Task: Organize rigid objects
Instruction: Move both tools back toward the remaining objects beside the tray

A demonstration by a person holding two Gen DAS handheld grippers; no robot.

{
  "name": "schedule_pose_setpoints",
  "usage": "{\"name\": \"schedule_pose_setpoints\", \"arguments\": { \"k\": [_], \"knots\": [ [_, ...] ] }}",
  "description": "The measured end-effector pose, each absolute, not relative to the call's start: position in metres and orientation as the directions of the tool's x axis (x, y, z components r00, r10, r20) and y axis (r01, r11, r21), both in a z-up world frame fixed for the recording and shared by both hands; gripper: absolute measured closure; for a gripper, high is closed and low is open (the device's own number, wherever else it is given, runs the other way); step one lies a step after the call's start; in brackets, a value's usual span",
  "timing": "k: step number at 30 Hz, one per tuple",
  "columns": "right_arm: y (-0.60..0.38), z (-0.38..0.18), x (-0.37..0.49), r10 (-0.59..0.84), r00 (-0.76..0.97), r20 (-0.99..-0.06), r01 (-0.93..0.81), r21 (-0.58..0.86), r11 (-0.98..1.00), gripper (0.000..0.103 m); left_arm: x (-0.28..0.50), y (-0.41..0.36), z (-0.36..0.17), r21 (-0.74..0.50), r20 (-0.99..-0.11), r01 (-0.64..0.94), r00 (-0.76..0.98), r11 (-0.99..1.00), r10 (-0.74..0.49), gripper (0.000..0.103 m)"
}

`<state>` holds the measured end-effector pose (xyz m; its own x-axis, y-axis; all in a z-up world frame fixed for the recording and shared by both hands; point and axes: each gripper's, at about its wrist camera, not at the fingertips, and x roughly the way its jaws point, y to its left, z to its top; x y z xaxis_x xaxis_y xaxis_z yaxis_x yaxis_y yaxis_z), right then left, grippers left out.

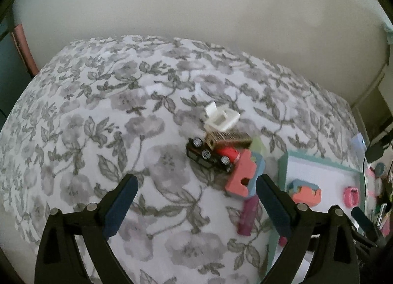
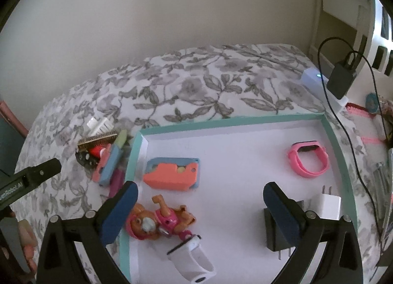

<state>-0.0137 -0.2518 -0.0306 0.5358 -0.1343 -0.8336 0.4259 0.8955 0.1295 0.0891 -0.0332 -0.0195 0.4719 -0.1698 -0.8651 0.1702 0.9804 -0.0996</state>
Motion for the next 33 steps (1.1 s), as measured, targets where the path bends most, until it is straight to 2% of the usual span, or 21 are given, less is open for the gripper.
{"name": "schedule_pose_setpoints", "arguments": {
  "k": [5,14,20,27,33],
  "knots": [
    [-0.246,-0.019,-0.002,-0.123,0.584,-0.802,0.389,0.144,0.91,0.0,0.102,-0.021,-0.014,-0.133,-0.858,0.147,0.478,0.98,-0.188,0.006],
    [-0.235,0.031,0.016,-0.171,0.737,-0.654,0.35,0.153,0.924,0.0,0.13,-0.015,-0.013,-0.141,-0.846,0.126,0.501,0.982,-0.185,0.006],
    [-0.228,0.028,0.046,-0.158,0.727,-0.669,0.314,0.12,0.942,0.0,0.155,-0.009,-0.029,-0.164,-0.869,0.081,0.459,0.983,-0.183,0.006],
    [-0.223,0.021,0.077,-0.064,0.737,-0.672,0.246,0.179,0.952,0.0,0.179,-0.005,-0.032,-0.149,-0.885,0.063,0.437,0.987,-0.161,0.006],
    [-0.21,0.001,0.111,-0.016,0.676,-0.737,0.211,0.173,0.962,0.0,0.197,-0.003,-0.043,-0.135,-0.908,0.029,0.397,0.99,-0.136,0.006]
  ]
}}
